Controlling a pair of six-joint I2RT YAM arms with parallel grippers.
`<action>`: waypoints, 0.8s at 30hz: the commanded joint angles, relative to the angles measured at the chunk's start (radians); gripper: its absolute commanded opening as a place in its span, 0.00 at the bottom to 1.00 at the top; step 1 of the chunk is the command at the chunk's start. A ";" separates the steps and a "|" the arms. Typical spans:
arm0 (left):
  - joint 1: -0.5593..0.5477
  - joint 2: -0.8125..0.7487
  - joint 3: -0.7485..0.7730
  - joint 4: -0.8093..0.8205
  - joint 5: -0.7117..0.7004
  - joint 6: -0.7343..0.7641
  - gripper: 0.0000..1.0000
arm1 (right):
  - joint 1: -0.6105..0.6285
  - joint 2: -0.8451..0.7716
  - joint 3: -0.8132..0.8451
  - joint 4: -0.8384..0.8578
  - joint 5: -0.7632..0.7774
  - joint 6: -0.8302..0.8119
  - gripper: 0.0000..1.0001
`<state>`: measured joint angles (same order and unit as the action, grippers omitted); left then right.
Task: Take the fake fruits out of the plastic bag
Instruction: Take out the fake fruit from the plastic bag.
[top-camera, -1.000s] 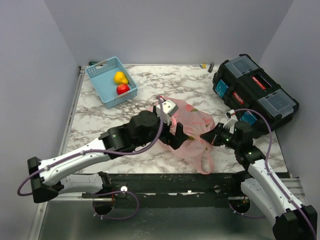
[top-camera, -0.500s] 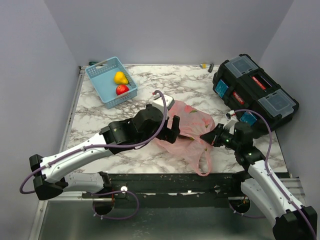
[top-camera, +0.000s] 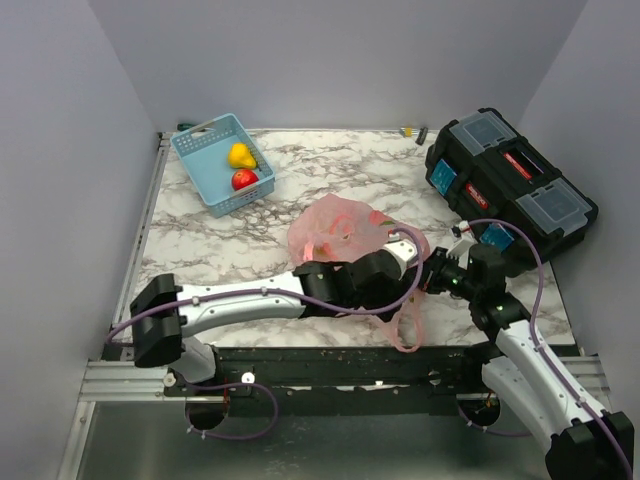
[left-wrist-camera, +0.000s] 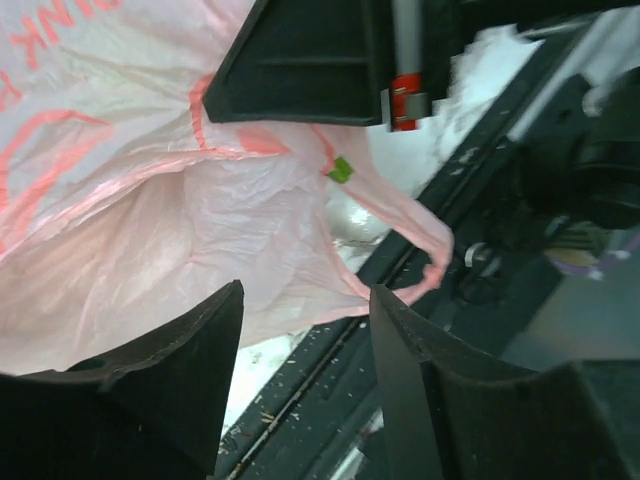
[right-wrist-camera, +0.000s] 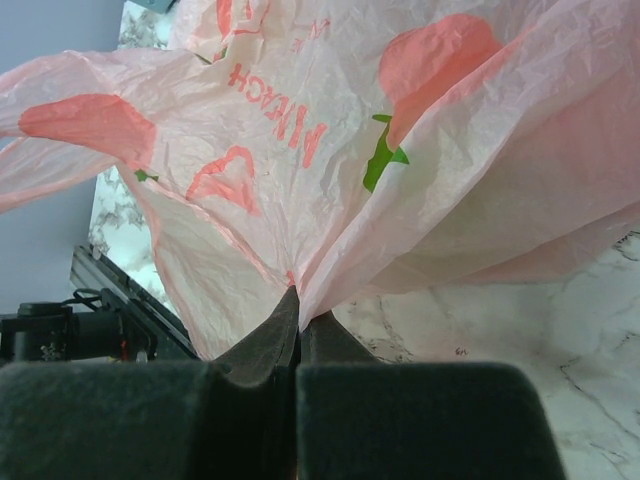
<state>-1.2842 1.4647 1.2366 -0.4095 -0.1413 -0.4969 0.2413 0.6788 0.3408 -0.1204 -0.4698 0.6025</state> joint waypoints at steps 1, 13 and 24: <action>-0.010 0.098 -0.003 0.057 -0.130 -0.016 0.52 | 0.004 0.001 -0.011 0.023 -0.025 0.003 0.01; 0.121 0.211 -0.086 0.072 -0.261 -0.168 0.45 | 0.004 0.015 -0.006 0.025 -0.021 0.000 0.01; 0.261 0.276 -0.092 0.193 -0.118 -0.123 0.52 | 0.004 0.023 -0.002 0.024 -0.020 -0.002 0.01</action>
<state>-1.0630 1.6947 1.1152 -0.2909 -0.3325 -0.6365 0.2413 0.6956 0.3408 -0.1200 -0.4736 0.6022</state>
